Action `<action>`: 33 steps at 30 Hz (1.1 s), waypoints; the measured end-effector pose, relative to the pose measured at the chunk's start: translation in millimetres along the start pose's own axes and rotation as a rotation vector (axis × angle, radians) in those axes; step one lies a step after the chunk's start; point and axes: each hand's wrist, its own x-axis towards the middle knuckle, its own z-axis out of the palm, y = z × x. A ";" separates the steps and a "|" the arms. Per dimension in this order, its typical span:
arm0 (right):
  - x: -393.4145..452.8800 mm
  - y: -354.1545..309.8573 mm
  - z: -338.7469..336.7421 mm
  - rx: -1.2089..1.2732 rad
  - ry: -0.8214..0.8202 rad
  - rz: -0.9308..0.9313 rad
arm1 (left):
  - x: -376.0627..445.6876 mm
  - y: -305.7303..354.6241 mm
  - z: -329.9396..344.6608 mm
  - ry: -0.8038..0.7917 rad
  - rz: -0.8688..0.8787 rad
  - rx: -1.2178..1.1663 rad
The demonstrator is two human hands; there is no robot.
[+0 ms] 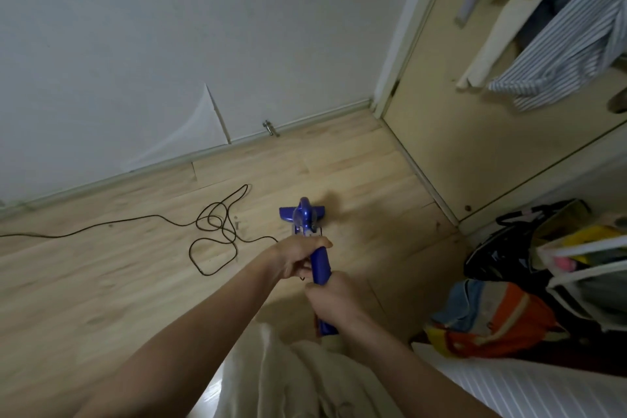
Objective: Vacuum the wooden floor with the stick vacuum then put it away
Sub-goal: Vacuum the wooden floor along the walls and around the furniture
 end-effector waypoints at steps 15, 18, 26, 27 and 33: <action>-6.6 9.4 -29.8 -0.016 -0.132 0.008 | -6.4 -2.4 11.7 -0.101 -0.022 -0.097; 0.0 9.2 -33.8 -0.006 -0.148 0.013 | 1.3 -2.1 14.4 -0.107 -0.018 -0.183; 35.9 -3.0 -41.7 0.007 -0.172 -0.006 | 21.5 20.7 20.2 -0.016 0.014 -0.294; 38.7 -2.4 -42.3 -0.008 -0.175 -0.015 | 23.9 21.7 20.2 -0.009 0.015 -0.308; 46.7 -2.7 -75.7 -0.041 -0.222 -0.060 | 23.7 37.8 34.2 -0.019 -0.013 -0.362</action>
